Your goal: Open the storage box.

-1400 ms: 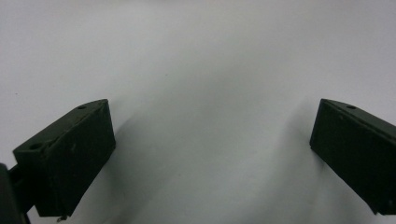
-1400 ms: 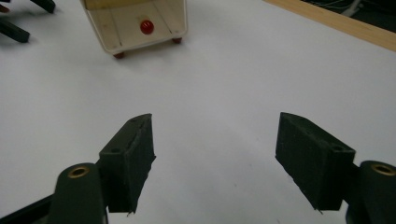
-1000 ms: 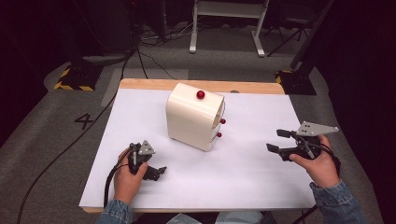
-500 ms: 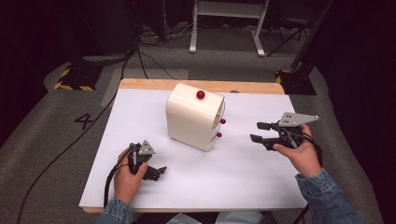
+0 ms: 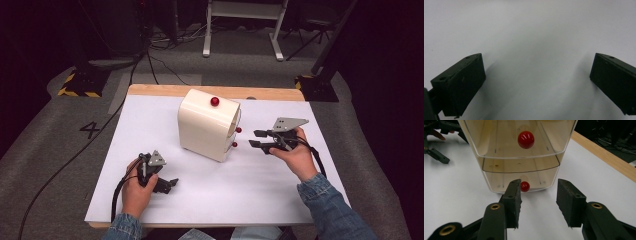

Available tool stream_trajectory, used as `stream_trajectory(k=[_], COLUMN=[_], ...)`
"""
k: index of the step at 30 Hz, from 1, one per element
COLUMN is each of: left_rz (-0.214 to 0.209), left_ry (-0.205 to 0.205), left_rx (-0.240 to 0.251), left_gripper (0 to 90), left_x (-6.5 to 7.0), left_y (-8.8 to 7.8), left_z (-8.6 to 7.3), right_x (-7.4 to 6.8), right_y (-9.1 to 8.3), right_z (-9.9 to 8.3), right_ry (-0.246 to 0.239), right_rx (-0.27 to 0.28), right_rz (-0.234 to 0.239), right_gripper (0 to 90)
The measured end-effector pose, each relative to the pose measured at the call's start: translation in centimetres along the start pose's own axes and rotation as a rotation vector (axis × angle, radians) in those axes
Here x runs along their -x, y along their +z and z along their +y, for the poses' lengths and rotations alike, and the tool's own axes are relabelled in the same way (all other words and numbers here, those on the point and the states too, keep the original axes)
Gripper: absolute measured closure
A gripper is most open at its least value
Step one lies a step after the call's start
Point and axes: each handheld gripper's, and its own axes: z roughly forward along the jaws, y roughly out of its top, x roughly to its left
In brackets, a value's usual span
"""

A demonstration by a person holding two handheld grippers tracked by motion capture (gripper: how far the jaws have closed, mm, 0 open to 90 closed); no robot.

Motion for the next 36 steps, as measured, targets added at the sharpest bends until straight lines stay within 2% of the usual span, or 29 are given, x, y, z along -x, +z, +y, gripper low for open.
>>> stream_trajectory(k=[2, 3, 4, 5, 6, 9, 16, 24, 36], left_rz=[0.000, 0.000, 0.000, 0.000, 0.000, 0.000, -0.001, -0.001, -0.001], left_ry=[0.000, -0.001, 0.000, 0.000, 0.000, 0.000, -0.001, -0.001, -0.001], left_rx=[0.000, 0.000, 0.000, 0.000, 0.000, 0.000, 0.000, 0.000, 0.000], left_gripper=[0.0, 0.0, 0.0, 0.0, 0.0, 0.0, 0.0, 0.0, 0.0], left_x=[0.0, 0.0, 0.0, 0.0, 0.0, 0.0, 0.0, 0.0, 0.0], left_y=[0.0, 0.0, 0.0, 0.0, 0.0, 0.0, 0.0, 0.0, 0.0], left_z=[0.0, 0.0, 0.0, 0.0, 0.0, 0.0, 0.0, 0.0, 0.0], right_x=[0.1, 0.1, 0.0, 0.0, 0.0, -0.1, -0.1, -0.3, -0.3], right_y=[0.5, 1.4, 1.9, 1.9, 2.7, 3.9, 5.7, 6.9, 6.7], right_z=[-0.1, -0.4, -0.5, -0.5, -0.6, -1.0, -1.6, -1.9, -1.9], right_ry=[-0.003, 0.022, 0.022, 0.022, -0.001, -0.009, -0.010, -0.003, -0.001], right_rx=[-0.005, -0.018, -0.034, -0.034, -0.057, -0.088, -0.094, -0.077, -0.072], right_rz=[0.012, 0.054, 0.065, 0.065, 0.071, 0.080, 0.094, 0.111, 0.111], right_gripper=[56.6, 60.7, 60.8, 60.8, 61.9, 64.0, 68.7, 73.4, 74.4])
